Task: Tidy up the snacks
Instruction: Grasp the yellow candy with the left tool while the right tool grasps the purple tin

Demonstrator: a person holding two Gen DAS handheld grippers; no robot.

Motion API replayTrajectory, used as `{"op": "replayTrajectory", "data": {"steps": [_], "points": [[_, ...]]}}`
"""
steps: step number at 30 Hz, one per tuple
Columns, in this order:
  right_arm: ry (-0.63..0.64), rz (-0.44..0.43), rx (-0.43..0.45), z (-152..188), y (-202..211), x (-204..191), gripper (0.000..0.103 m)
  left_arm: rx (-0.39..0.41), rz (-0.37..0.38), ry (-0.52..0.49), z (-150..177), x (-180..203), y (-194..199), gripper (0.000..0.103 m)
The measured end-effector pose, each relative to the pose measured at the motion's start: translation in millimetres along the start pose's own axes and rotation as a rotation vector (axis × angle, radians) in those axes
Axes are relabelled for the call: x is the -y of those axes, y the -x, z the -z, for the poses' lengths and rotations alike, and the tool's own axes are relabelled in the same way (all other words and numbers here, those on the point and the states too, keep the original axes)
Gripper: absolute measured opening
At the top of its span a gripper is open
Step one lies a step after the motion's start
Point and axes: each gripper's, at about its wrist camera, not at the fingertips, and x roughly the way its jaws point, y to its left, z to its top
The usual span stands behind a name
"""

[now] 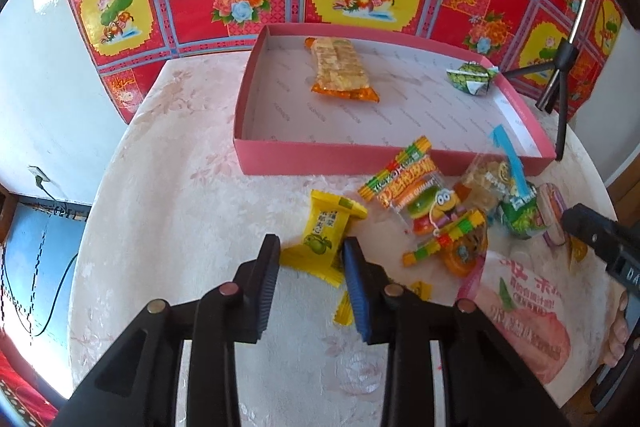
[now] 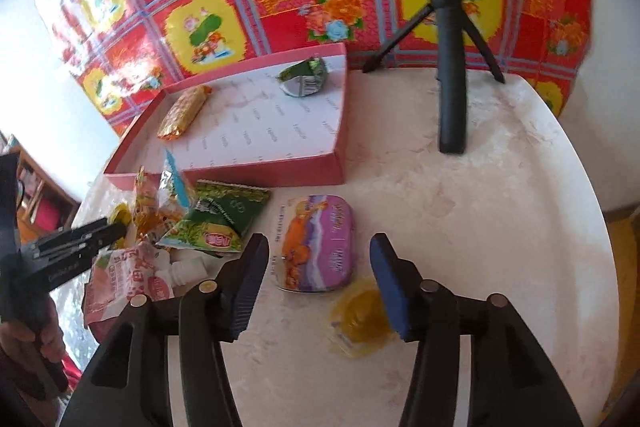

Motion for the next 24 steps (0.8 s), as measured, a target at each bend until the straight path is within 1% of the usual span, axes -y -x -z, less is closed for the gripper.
{"op": "replayTrajectory", "data": {"steps": [2,4,7,12,14,15,16,17,18,19,24], "points": [[0.017,0.003,-0.011,0.5,-3.9,-2.6,0.056,0.0,-0.007,-0.009,-1.9,1.5,-1.7,0.035],[0.024,0.003,-0.031,1.8,-10.5,-3.9,0.057,0.005,-0.007,-0.02,-3.2,3.2,-3.4,0.041],[0.039,0.016,-0.019,1.9,-14.4,-6.6,0.06,0.015,-0.017,-0.04,-3.4,7.1,-5.1,0.046],[0.072,0.039,-0.002,3.5,-17.9,-12.4,0.062,0.02,-0.018,-0.033,-6.2,6.0,-7.4,0.047],[0.081,0.047,0.006,4.9,-19.2,-13.1,0.062,0.024,-0.019,-0.037,-6.4,5.8,-7.2,0.037],[0.081,0.049,0.007,4.6,-19.0,-13.9,0.062,0.025,-0.016,-0.034,-6.5,5.3,-6.6,0.029],[0.078,0.053,0.009,4.7,-19.3,-14.2,0.059,0.022,-0.012,-0.028,-6.9,4.1,-6.5,0.026],[0.078,0.064,0.011,4.6,-19.3,-14.4,0.052,0.019,-0.011,-0.019,-7.4,2.6,-6.3,0.024],[0.08,0.08,0.015,5.4,-17.9,-14.2,0.052,0.017,-0.004,-0.008,-7.5,1.1,-5.8,0.023],[0.079,0.076,0.015,5.4,-17.9,-13.6,0.052,0.016,0.002,0.001,-7.1,-0.4,-4.9,0.022],[0.051,0.038,0.009,7.0,-13.7,-9.5,0.051,0.01,0.035,0.031,-3.9,-5.5,3.2,0.02]]}}
